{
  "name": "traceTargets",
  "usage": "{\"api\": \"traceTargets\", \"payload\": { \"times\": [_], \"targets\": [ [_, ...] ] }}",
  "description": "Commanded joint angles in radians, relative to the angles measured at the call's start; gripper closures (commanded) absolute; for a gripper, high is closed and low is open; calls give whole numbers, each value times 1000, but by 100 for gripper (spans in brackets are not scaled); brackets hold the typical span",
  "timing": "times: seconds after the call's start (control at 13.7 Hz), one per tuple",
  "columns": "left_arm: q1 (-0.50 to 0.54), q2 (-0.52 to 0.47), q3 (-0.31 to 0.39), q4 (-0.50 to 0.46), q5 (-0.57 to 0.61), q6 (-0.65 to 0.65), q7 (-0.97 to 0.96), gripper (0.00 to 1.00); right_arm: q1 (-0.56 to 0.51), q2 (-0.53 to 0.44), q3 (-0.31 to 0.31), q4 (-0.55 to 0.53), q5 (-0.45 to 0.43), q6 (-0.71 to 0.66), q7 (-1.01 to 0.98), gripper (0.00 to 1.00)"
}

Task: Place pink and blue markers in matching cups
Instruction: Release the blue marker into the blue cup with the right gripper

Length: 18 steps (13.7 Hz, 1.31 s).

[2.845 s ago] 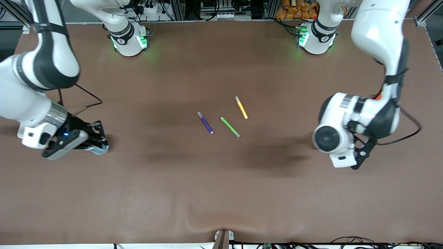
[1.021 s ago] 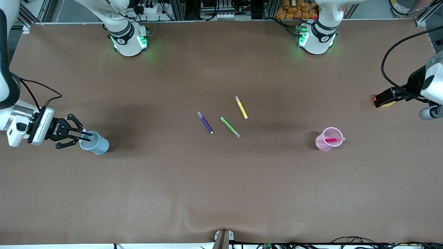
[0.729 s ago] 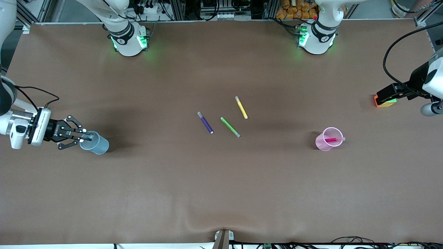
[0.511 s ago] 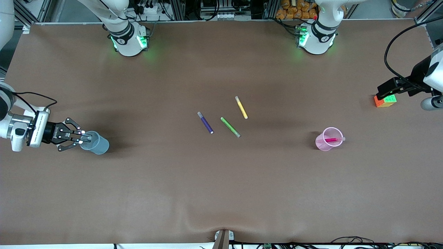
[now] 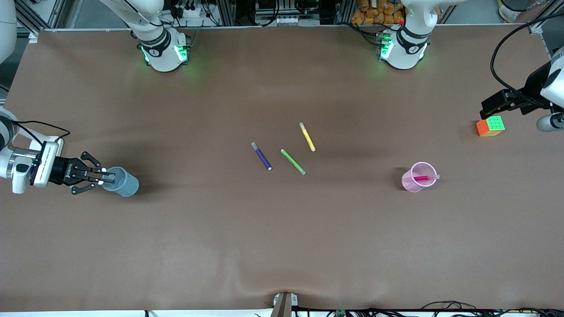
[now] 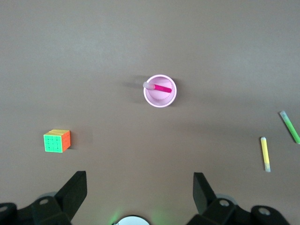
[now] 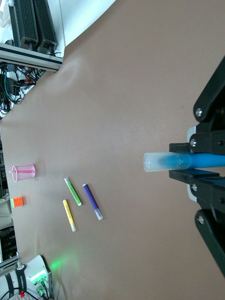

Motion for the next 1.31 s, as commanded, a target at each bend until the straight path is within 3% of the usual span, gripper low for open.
{"api": "traceTargets", "payload": {
  "times": [0.0,1.24],
  "targets": [
    [-148,-56,127,-36,-16,-23,8,0,-31,24,15,45,15,-20,-16,100],
    [-150,-40,133,-30,-22,-32,19,0,-31,42,12,56,-71,-7,-36,100]
  ]
}}
